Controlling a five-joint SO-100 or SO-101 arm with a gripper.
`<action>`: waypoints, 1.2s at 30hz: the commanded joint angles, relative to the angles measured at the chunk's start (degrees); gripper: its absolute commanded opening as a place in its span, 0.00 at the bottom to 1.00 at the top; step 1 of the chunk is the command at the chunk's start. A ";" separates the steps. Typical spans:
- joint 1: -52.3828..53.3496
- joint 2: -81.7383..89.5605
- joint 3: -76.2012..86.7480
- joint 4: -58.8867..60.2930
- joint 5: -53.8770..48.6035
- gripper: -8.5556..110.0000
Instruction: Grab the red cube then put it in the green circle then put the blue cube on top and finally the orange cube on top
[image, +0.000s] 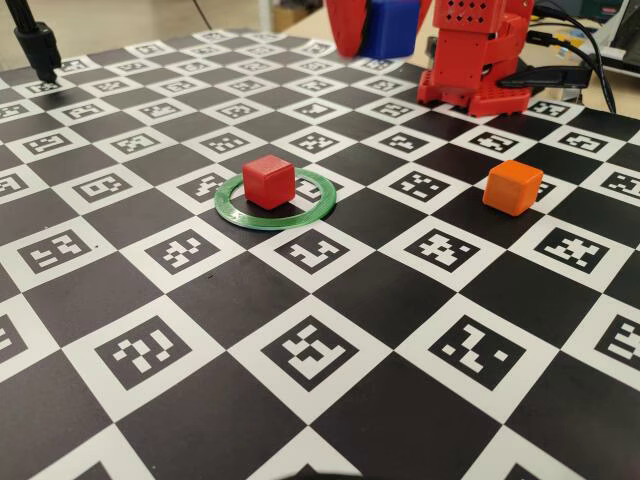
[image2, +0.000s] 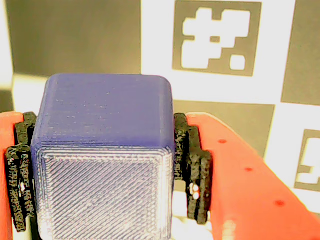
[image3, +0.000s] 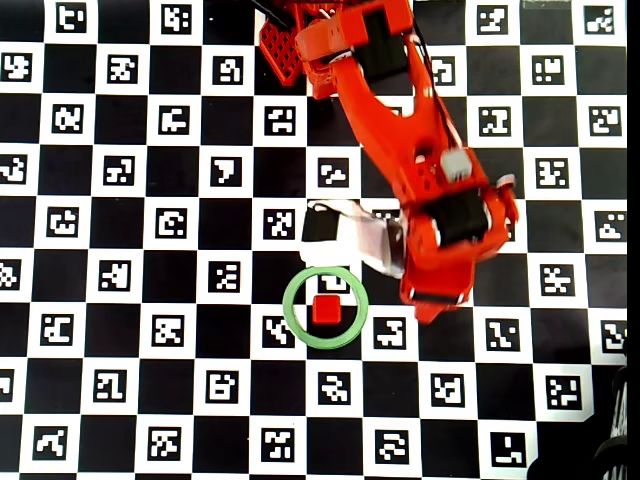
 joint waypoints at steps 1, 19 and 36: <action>1.93 8.61 1.23 5.27 -9.23 0.16; 15.12 4.13 5.54 0.79 -20.48 0.15; 18.19 -2.55 13.62 -13.27 -17.40 0.15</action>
